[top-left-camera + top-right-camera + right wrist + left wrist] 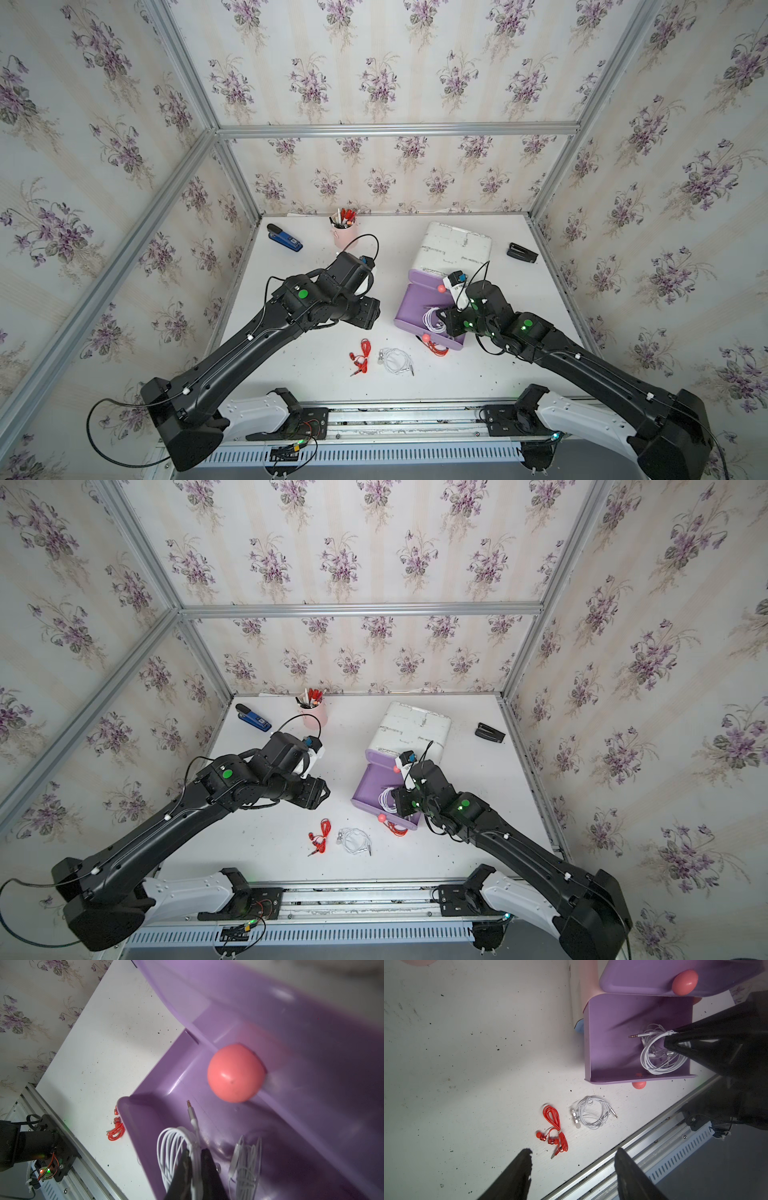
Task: Place the wired earphones into the drawer by color
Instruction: Place the wired earphones in the drawer.
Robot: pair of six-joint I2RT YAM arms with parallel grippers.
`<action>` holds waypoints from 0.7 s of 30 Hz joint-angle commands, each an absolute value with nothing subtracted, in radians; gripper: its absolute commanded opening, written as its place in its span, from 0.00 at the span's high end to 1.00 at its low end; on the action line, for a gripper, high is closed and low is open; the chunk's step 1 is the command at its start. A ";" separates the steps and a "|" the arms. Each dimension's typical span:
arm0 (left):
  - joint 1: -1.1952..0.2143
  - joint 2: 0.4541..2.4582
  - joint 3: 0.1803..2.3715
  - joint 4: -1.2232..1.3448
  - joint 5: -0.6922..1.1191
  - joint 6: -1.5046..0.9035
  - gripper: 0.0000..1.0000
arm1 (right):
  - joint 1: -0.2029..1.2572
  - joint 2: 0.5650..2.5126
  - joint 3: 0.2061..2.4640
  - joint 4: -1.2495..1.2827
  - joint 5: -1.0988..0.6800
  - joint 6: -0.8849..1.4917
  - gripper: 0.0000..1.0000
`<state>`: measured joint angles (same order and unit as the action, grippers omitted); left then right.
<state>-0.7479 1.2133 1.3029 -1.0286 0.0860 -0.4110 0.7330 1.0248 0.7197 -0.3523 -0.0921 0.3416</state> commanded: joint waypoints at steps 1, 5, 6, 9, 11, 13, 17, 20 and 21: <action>-0.744 1.213 1.297 -1.008 0.087 -0.407 0.34 | 0.731 1.039 0.722 -0.310 -0.090 0.346 0.98; -0.740 1.209 1.286 -1.005 0.088 -0.405 0.34 | 0.729 1.065 0.737 -0.291 -0.090 0.348 0.97; -0.740 1.209 1.283 -1.005 0.090 -0.405 0.34 | 0.729 1.072 0.740 -0.287 -0.095 0.348 0.97; -0.739 1.208 1.277 -1.005 0.091 -0.407 0.34 | 0.729 1.103 0.741 -0.282 -0.108 0.347 0.96; -0.739 1.204 1.273 -1.005 0.092 -0.407 0.34 | 0.729 1.121 0.741 -0.283 -0.115 0.345 0.94; -0.739 1.202 1.269 -1.006 0.088 -0.405 0.34 | 0.729 1.130 0.739 -0.293 -0.101 0.343 0.92; -0.737 1.200 1.267 -1.005 0.087 -0.403 0.34 | 0.728 1.111 0.727 -0.284 -0.076 0.345 0.88; -0.736 1.201 1.267 -1.005 0.088 -0.403 0.34 | 0.727 1.106 0.729 -0.295 -0.050 0.342 0.84; -0.736 1.201 1.267 -1.005 0.089 -0.403 0.34 | 0.726 1.109 0.730 -0.299 -0.046 0.339 0.83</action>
